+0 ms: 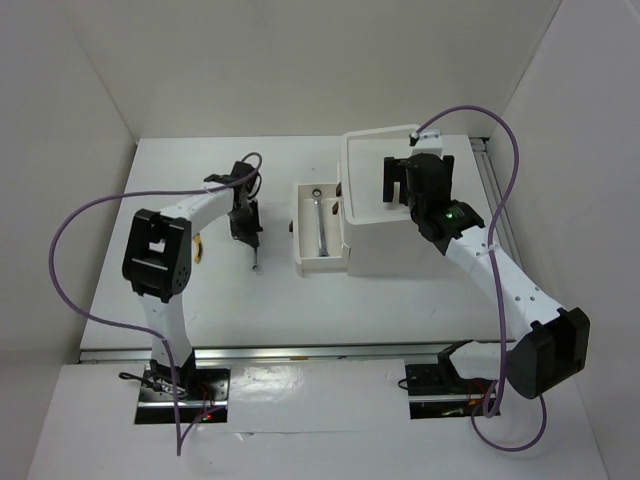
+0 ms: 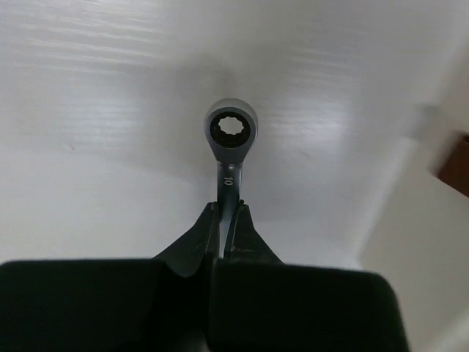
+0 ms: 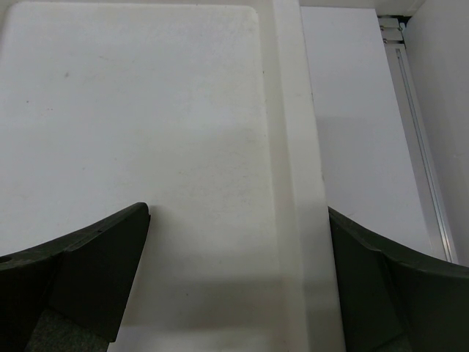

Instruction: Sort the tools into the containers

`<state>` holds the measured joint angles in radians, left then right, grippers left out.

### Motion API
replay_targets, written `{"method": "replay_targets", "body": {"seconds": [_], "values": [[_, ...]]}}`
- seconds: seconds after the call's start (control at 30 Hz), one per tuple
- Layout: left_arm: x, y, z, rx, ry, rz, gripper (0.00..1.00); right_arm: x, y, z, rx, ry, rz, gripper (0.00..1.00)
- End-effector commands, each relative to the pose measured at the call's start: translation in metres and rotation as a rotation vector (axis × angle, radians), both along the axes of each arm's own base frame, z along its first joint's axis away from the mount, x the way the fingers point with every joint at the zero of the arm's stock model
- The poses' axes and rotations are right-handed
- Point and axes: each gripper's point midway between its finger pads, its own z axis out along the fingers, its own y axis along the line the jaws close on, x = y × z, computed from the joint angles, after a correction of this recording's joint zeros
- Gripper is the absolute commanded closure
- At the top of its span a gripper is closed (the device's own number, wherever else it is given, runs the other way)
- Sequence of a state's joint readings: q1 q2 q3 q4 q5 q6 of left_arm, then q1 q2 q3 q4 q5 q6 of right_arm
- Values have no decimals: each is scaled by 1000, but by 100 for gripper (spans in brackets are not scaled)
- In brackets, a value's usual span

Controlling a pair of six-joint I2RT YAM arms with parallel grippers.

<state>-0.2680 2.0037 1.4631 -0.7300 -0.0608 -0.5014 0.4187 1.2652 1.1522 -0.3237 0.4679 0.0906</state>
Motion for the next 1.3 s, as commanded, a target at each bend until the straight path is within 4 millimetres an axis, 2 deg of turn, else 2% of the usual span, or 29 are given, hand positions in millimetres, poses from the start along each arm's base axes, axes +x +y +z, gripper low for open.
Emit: {"method": "replay_targets", "body": {"seconds": [0.0,0.07,0.1,0.2,0.33,0.37,0.47,0.5,0.53,0.63,0.73,0.83,0.93,0.97,1.0,1.03,1.07,1.1,1.17,1.27], "values": [[26,-60,107,-376,-279,-81,100,-35,24,-63,-28,241,121,0],[31,-83,139,-509,-323,-124,100,-35,24,-63,-28,241,121,0],[31,-103,164,-584,-356,-191,100,-34,23,-67,-28,249,108,0],[36,-129,188,-646,-386,-242,100,-34,23,-67,-28,249,108,0],[37,-152,193,-702,-401,-281,100,-33,23,-70,-33,258,108,0],[37,-163,186,-724,-381,-289,100,-33,23,-70,-33,258,108,0],[36,-184,184,-784,-354,-315,100,-33,23,-70,-33,258,108,0],[39,-188,174,-790,-329,-317,97,-33,23,-70,-33,258,108,0],[43,-193,174,-774,-344,-318,92,-34,25,-71,-28,261,115,0],[52,-195,163,-765,-337,-300,64,-34,25,-71,-28,261,116,0],[63,-185,156,-760,-338,-265,42,-33,25,-74,-32,269,115,0],[66,-174,160,-753,-357,-255,40,-33,27,-74,-27,271,123,0],[63,-137,160,-622,-409,-161,39,-33,27,-78,-31,281,122,0],[63,-109,140,-475,-425,-65,48,-33,27,-78,-31,281,122,0],[53,-91,153,-414,-452,-4,57,-33,27,-78,-31,281,122,0],[49,-75,149,-345,-469,37,73,-33,27,-78,-31,281,122,0],[45,-53,136,-246,-471,104,88,-33,27,-78,-31,281,122,0],[42,-43,133,-200,-470,137,100,-34,30,-78,-33,281,131,0],[38,-29,118,-121,-436,165,100,-34,30,-78,-33,281,131,0],[35,-33,94,-68,-376,143,100,-33,29,-78,-37,279,124,0]]}}
